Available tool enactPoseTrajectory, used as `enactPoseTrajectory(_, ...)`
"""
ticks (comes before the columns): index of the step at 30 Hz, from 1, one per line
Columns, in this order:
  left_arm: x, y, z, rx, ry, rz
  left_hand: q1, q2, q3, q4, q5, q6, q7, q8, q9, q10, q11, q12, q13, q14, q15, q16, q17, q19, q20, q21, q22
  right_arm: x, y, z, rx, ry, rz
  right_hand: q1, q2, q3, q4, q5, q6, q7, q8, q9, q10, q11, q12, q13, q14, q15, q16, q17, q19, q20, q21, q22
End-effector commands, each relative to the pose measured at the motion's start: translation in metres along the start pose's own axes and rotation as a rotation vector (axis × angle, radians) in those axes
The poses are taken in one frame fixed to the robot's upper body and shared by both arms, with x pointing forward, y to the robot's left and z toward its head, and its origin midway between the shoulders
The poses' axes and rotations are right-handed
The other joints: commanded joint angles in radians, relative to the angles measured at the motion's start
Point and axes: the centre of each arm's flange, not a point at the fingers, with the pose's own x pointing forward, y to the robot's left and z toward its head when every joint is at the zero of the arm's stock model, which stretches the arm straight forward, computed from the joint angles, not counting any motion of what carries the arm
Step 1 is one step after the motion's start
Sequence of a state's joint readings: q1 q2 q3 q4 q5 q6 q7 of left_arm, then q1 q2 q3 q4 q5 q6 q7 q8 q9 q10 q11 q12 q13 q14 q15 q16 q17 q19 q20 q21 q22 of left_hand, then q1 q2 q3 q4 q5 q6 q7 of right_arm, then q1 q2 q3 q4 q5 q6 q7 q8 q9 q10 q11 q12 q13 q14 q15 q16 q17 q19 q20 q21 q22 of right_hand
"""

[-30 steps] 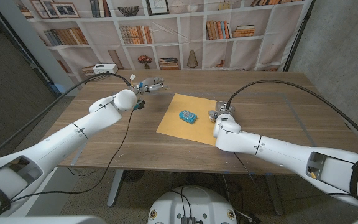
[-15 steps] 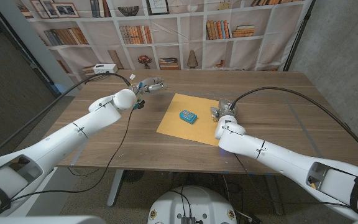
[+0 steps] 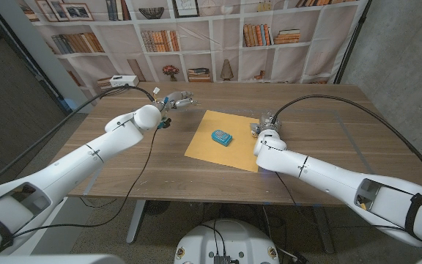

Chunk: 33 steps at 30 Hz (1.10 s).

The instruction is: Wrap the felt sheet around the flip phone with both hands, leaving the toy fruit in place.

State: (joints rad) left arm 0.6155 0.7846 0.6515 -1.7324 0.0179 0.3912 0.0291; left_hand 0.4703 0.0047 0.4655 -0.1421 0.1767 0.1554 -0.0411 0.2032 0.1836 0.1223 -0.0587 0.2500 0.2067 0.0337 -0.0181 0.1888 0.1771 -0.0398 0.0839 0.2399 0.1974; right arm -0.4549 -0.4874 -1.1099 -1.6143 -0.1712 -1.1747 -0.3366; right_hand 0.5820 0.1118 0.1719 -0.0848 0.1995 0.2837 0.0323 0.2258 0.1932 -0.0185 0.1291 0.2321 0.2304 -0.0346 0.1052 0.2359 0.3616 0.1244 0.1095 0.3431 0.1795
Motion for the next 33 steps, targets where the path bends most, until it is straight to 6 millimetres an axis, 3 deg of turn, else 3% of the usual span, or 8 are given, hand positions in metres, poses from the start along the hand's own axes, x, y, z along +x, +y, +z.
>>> enactPoseTrajectory(1, 0.002, 0.001, 0.003, -0.003, -0.010, 0.009, 0.000, 0.013, -0.006, 0.000, -0.001, 0.005, -0.002, -0.003, 0.005, 0.001, 0.001, -0.004, 0.004, 0.002, -0.002, -0.002, -0.001, -0.008, 0.002, -0.005, 0.004, 0.012, 0.007, -0.001, -0.101, 0.046, 0.035, 0.022, -0.012, 0.006, -0.021, 0.009, 0.062, 0.002, 0.017, 0.003, 0.041, 0.002, 0.015, 0.001, 0.011, 0.001, -0.004, -0.005, 0.013, -0.002, -0.002, 0.003)
enactPoseTrajectory(5, 0.004, 0.001, 0.004, -0.005, -0.016, 0.005, 0.000, 0.014, -0.007, 0.000, -0.002, 0.006, -0.002, -0.003, 0.005, 0.002, 0.003, -0.004, 0.004, 0.001, -0.001, -0.003, -0.001, -0.008, 0.001, -0.006, 0.005, 0.012, 0.010, -0.002, -0.109, 0.047, 0.003, 0.086, -0.010, 0.028, -0.063, 0.027, 0.188, 0.011, 0.041, 0.001, 0.118, -0.005, 0.041, -0.003, 0.064, -0.016, 0.008, -0.018, 0.070, -0.017, 0.006, 0.002)
enactPoseTrajectory(7, 0.005, 0.001, 0.004, -0.006, -0.018, -0.001, 0.000, 0.013, -0.008, 0.000, -0.002, 0.006, -0.002, -0.003, 0.005, 0.002, 0.002, -0.004, 0.004, -0.002, -0.001, -0.004, -0.001, -0.010, 0.002, -0.006, 0.005, 0.009, 0.013, -0.003, -0.106, 0.036, -0.056, 0.138, -0.010, 0.045, -0.082, 0.040, 0.259, -0.002, 0.052, 0.001, 0.173, -0.015, 0.057, -0.008, 0.112, -0.034, 0.019, -0.027, 0.112, -0.026, 0.012, 0.002)
enactPoseTrajectory(9, 0.006, 0.001, 0.004, -0.005, -0.018, -0.003, -0.001, 0.013, -0.009, 0.000, -0.002, 0.005, -0.001, -0.004, 0.005, -0.001, 0.003, -0.006, 0.004, -0.003, -0.001, -0.004, -0.001, -0.011, -0.001, -0.007, 0.005, 0.007, 0.015, -0.003, -0.107, 0.029, -0.113, 0.207, -0.008, 0.070, -0.095, 0.053, 0.332, -0.018, 0.065, 0.002, 0.234, -0.044, 0.073, -0.012, 0.158, -0.056, 0.026, -0.038, 0.155, -0.035, 0.019, 0.001)
enactPoseTrajectory(11, 0.006, 0.001, 0.004, -0.007, -0.020, -0.005, -0.001, 0.013, -0.009, 0.001, -0.002, 0.004, -0.002, -0.005, 0.005, -0.003, 0.003, -0.007, 0.004, -0.005, -0.001, -0.005, -0.001, -0.012, -0.001, -0.007, 0.005, 0.005, 0.017, -0.003, -0.112, 0.013, -0.163, 0.282, -0.026, 0.093, -0.096, 0.069, 0.449, -0.046, 0.098, 0.005, 0.300, -0.064, 0.088, -0.015, 0.219, -0.088, 0.036, -0.048, 0.197, -0.046, 0.023, 0.001)
enactPoseTrajectory(15, 0.008, 0.001, 0.004, -0.004, -0.017, -0.011, -0.003, 0.013, -0.011, 0.001, -0.002, 0.002, -0.003, -0.006, 0.005, -0.004, 0.004, -0.008, 0.004, -0.008, 0.002, -0.006, -0.001, -0.014, -0.002, -0.008, 0.005, 0.001, 0.019, -0.006, -0.060, -0.014, -0.265, 0.386, -0.034, 0.131, -0.094, 0.087, 0.589, -0.058, 0.145, 0.008, 0.417, -0.089, 0.113, -0.018, 0.320, -0.145, 0.062, -0.049, 0.269, -0.065, 0.035, 0.001)
enactPoseTrajectory(23, 0.011, -0.002, 0.006, -0.002, -0.022, -0.031, -0.005, 0.013, -0.013, 0.002, -0.002, 0.000, -0.004, -0.007, 0.005, -0.005, 0.004, -0.009, 0.005, -0.010, 0.003, -0.006, -0.001, -0.016, -0.002, -0.009, 0.005, -0.009, 0.017, -0.014, 0.075, -0.085, -0.440, 0.450, 0.003, 0.165, -0.080, 0.072, 0.711, -0.059, 0.194, 0.012, 0.568, -0.135, 0.146, -0.020, 0.459, -0.211, 0.114, -0.039, 0.337, -0.080, 0.050, 0.002)
enactPoseTrajectory(33, 0.009, -0.005, 0.012, 0.035, -0.030, -0.057, -0.004, 0.016, -0.014, 0.001, -0.001, 0.003, -0.011, -0.006, 0.005, -0.004, 0.005, -0.009, 0.005, -0.010, 0.005, -0.005, -0.001, -0.023, 0.006, -0.011, 0.005, -0.027, 0.003, -0.012, 0.172, -0.129, -0.538, 0.464, 0.004, 0.179, -0.082, 0.062, 0.735, -0.046, 0.203, 0.011, 0.613, -0.144, 0.154, -0.020, 0.493, -0.217, 0.116, -0.046, 0.344, -0.079, 0.050, 0.002)
